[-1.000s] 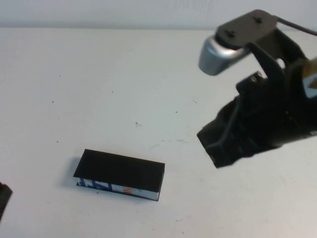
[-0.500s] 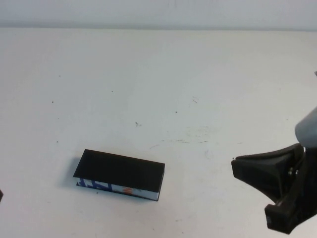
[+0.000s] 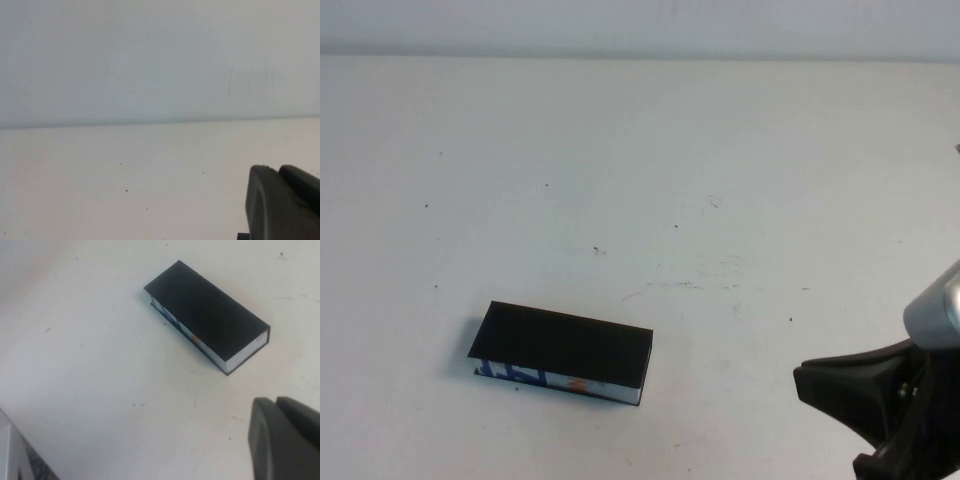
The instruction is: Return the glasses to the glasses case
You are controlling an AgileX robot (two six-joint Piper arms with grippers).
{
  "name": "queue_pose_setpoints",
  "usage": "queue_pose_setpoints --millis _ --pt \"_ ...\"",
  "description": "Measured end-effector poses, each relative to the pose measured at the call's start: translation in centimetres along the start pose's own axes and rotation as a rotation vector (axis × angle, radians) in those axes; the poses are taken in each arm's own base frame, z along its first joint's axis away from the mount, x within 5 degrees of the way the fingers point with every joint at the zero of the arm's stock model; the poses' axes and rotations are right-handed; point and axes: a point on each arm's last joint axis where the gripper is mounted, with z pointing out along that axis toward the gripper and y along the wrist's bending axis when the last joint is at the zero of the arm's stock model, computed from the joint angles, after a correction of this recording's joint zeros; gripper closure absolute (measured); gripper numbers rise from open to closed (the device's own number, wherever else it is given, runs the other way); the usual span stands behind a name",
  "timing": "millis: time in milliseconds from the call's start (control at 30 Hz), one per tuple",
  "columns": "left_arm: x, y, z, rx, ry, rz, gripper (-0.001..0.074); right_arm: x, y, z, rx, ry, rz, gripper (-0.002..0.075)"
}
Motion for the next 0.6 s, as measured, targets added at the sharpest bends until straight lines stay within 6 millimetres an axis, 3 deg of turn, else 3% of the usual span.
queue_pose_setpoints --millis 200,333,467,600 --pt "0.0 0.0 0.0 -0.006 -0.003 -0.006 0.0734 -0.8 -0.4 0.0 0.044 -0.095 -0.065 0.0739" --pt "0.0 0.0 0.0 -0.006 -0.003 -0.006 0.0735 -0.1 -2.5 -0.7 0.147 -0.217 -0.030 0.0739" --pt "0.0 0.0 0.0 -0.006 -0.003 -0.008 0.0735 3.7 -5.7 -1.8 0.323 -0.338 0.069 0.0739" --pt "0.0 0.0 0.0 -0.004 -0.002 -0.008 0.0735 9.5 -7.8 -3.1 0.513 -0.475 0.137 0.0739"
